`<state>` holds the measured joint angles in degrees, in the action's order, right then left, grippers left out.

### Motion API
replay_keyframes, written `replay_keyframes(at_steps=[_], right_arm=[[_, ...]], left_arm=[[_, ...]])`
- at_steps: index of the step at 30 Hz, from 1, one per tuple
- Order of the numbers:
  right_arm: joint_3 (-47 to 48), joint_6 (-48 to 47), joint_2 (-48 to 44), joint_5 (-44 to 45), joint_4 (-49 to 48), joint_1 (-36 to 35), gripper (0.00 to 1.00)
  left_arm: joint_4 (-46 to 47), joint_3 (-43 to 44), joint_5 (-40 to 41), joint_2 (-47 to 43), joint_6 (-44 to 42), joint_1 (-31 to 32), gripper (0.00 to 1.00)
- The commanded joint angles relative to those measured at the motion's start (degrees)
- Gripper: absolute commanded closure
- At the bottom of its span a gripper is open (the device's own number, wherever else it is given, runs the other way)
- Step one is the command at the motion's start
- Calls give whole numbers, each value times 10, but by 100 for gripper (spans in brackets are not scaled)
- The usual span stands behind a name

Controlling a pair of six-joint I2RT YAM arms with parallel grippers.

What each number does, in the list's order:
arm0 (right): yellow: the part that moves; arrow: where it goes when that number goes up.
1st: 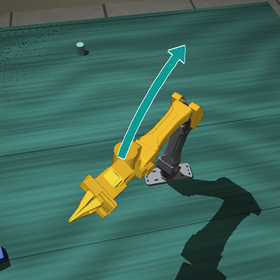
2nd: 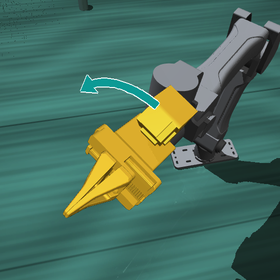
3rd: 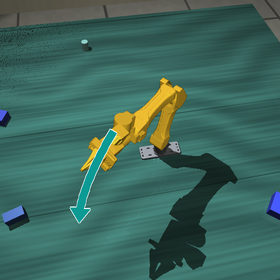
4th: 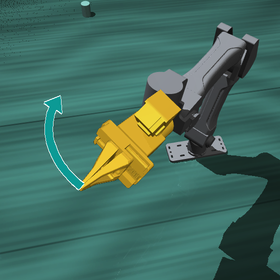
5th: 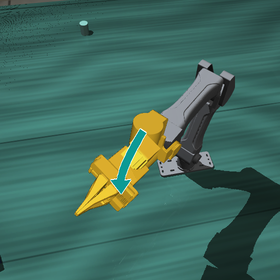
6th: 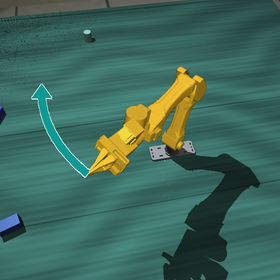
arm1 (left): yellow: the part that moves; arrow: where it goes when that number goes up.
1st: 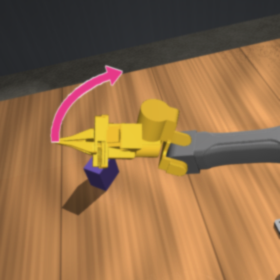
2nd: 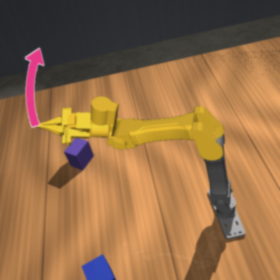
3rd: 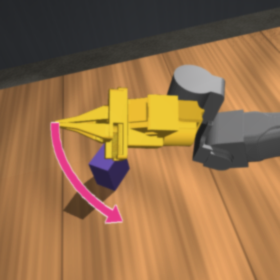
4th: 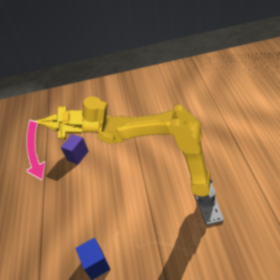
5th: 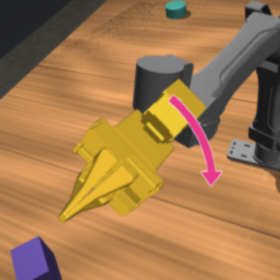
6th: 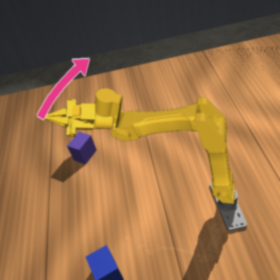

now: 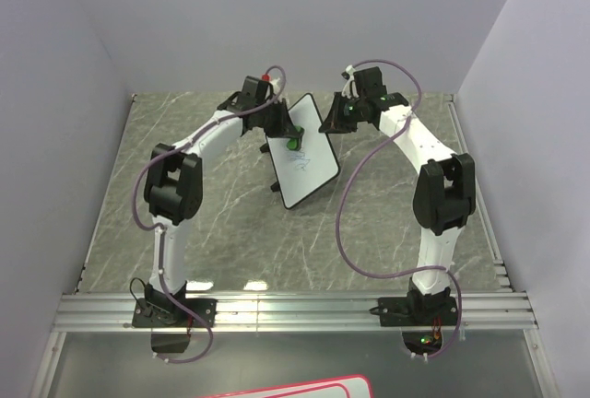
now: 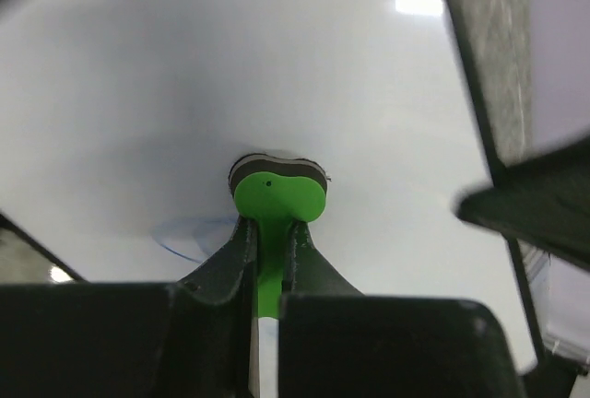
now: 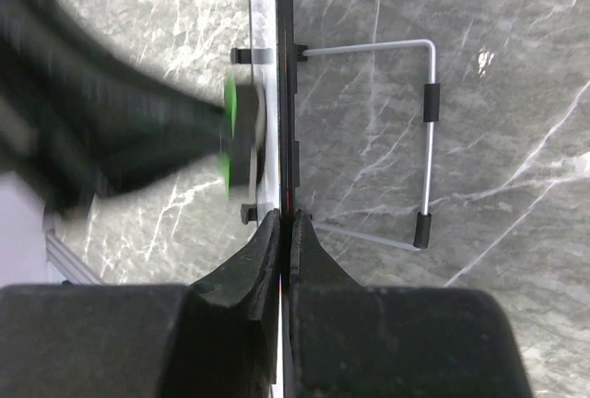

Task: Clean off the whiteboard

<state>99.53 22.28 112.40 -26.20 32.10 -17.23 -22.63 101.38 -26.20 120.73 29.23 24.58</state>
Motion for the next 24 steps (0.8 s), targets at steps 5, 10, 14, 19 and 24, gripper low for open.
replay_keyframes(at_steps=[5,10,14,19,24], right_arm=[[-10,7,-36,-21,20,-22,100],[8,7,-28,-18,26,-22,100],[18,8,-24,-17,27,-21,100],[21,8,-20,-19,23,-22,100],[26,9,-15,-26,22,-21,100]], left_arm=[[-22,74,-9,92,-10,-43,100],[-12,-13,-47,35,-37,3,100],[2,-82,-69,-28,-34,34,100],[-24,-102,-83,-46,-44,48,100],[-22,-88,-86,-32,-32,32,100]])
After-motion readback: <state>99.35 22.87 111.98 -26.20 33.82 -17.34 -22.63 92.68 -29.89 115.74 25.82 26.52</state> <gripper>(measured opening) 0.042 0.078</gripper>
